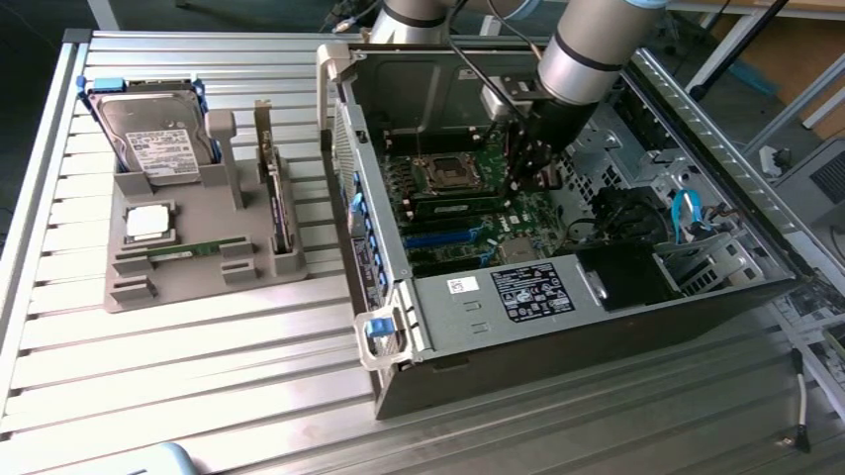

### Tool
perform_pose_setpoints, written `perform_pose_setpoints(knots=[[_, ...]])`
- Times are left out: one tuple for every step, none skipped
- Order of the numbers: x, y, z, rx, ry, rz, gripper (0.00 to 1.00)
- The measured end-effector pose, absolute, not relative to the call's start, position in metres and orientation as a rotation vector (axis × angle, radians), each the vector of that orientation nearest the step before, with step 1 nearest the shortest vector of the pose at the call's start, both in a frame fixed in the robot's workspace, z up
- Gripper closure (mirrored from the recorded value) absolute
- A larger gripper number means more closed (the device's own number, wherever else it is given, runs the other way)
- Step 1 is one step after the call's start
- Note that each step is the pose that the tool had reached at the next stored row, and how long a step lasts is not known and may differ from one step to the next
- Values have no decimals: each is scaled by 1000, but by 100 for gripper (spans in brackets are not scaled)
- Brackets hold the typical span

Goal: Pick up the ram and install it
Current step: 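Press down the ram until it locks into place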

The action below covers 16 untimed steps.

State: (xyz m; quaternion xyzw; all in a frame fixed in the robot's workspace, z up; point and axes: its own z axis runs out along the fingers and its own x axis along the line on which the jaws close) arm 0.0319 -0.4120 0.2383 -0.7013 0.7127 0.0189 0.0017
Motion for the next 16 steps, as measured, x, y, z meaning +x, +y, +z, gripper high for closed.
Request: perform_pose_setpoints(knots=[[32, -412, 241, -2201, 2237, 59, 89], [32, -412, 244, -2201, 2236, 60, 89], [32, -412, 246, -2201, 2237, 59, 89], [32, -412, 249, -2201, 2237, 59, 89], [32, -412, 251, -2201, 2236, 60, 89], [32, -412, 253, -2201, 2236, 59, 89], [33, -412, 255, -2201, 2236, 60, 89], [33, -412, 257, -2201, 2237, 59, 89], [33, -412, 259, -2201, 2236, 60, 89], [33, -412, 260, -2201, 2236, 60, 89], [33, -412, 261, -2201, 2236, 60, 89], [33, -412, 264, -2201, 2236, 60, 89], [33, -412, 267, -2201, 2236, 60, 89], [33, -412, 269, -2201, 2236, 60, 89], [33, -412, 270, -2201, 2236, 59, 89], [33, -412, 270, -2201, 2236, 60, 89]])
